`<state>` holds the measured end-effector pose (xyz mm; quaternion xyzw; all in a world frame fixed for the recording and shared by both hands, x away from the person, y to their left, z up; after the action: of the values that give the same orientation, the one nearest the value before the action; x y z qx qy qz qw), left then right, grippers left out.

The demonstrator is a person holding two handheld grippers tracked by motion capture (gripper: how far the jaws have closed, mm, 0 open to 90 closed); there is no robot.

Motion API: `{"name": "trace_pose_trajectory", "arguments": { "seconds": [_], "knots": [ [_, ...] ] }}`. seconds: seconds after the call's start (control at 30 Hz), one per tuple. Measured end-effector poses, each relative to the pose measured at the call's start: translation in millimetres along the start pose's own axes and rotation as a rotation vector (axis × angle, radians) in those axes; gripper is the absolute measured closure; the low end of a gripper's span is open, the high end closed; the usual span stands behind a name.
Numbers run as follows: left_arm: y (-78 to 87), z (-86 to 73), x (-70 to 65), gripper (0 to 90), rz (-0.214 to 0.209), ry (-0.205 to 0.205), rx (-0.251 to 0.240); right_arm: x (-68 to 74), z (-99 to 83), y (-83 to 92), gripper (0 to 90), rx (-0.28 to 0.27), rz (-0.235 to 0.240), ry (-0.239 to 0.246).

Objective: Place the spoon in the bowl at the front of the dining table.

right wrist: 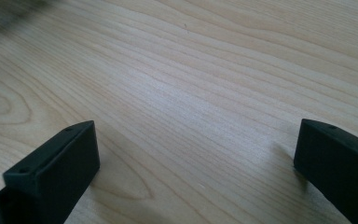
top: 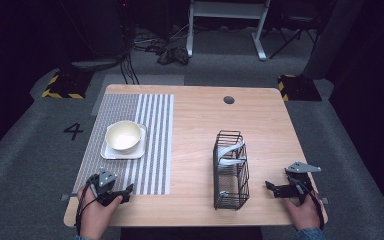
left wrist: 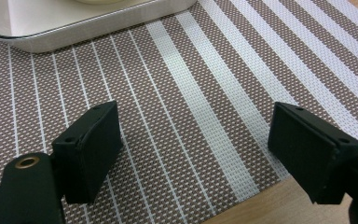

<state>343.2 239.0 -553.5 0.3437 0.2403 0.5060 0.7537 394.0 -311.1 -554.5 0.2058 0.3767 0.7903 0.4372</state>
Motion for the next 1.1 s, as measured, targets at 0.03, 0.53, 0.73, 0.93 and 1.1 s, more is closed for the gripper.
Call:
{"name": "trace_pose_trajectory", "arguments": {
  "seconds": [0.03,0.53,0.73,0.93,1.1],
  "knots": [
    [0.0,0.0,0.0,17.1,0.000,0.000,0.000,0.0,0.0,0.0,0.0,0.000,0.000,0.000],
    [-0.3,0.7,-1.4,16.8,0.013,0.018,-0.001,-0.9,0.3,-0.2,0.0,0.000,-0.005,-0.007],
    [2.6,3.5,-3.7,18.8,0.015,0.015,-0.007,-0.9,0.3,-0.1,0.0,0.000,-0.005,-0.007],
    [9.0,9.1,-7.6,21.2,0.001,-0.006,-0.040,-0.8,0.2,-0.1,0.0,0.000,-0.005,-0.007],
    [15.9,16.2,-10.6,21.5,-0.005,-0.012,-0.078,-0.9,0.2,-0.1,0.0,-0.001,-0.006,-0.005]
  ]
}}
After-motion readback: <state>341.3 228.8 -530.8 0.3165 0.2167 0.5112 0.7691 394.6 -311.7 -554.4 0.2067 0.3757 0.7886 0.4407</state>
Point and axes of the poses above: each handheld gripper's, and its own axes: y roughly backward along the jaws, z roughly out of its top, x roughly to its left, the point moved 7 cm from there along -y, roughly forward along the jaws, and after that the axes turned 6 degrees about x, right-handed, at the moved point
